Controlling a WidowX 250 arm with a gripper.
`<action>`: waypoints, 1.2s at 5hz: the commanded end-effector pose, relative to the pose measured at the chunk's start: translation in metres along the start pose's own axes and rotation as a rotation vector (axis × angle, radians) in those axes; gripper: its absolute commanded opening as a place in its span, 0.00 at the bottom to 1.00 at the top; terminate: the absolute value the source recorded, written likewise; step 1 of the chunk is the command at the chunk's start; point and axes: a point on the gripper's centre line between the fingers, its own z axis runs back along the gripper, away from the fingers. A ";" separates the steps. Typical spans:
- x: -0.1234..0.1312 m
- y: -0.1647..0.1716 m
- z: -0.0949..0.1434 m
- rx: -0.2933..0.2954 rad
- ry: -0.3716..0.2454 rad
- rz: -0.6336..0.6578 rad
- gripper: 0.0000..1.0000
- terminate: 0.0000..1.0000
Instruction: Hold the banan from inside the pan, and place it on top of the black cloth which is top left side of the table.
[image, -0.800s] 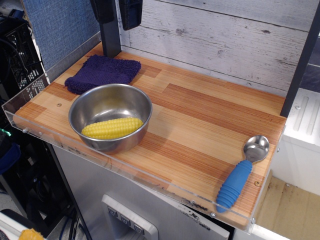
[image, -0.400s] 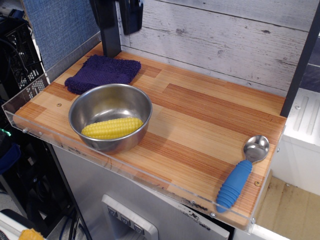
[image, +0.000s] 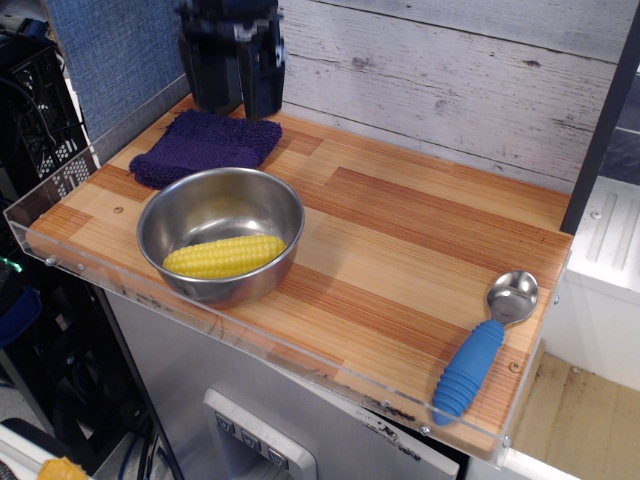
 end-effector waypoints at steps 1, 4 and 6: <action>-0.020 -0.012 0.004 0.024 -0.016 -0.035 1.00 0.00; -0.022 -0.008 -0.023 0.117 -0.174 -0.062 1.00 0.00; -0.021 -0.005 -0.041 0.131 -0.172 -0.027 1.00 0.00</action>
